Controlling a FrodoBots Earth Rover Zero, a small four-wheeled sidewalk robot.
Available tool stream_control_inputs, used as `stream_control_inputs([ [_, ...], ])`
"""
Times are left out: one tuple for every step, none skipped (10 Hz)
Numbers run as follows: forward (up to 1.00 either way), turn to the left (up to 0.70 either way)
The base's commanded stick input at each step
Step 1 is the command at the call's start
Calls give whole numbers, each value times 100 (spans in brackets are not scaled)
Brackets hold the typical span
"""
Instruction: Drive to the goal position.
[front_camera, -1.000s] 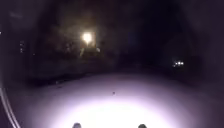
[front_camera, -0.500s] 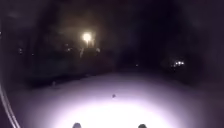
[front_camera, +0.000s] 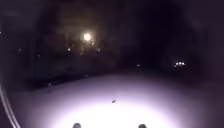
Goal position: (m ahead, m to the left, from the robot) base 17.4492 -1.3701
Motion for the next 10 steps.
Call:
stream_control_inputs([
  [50,0],
  [50,0],
  [50,0],
  [50,0],
  [50,0],
  [50,0],
  [50,0],
  [50,0],
  [50,0],
  [50,0],
])
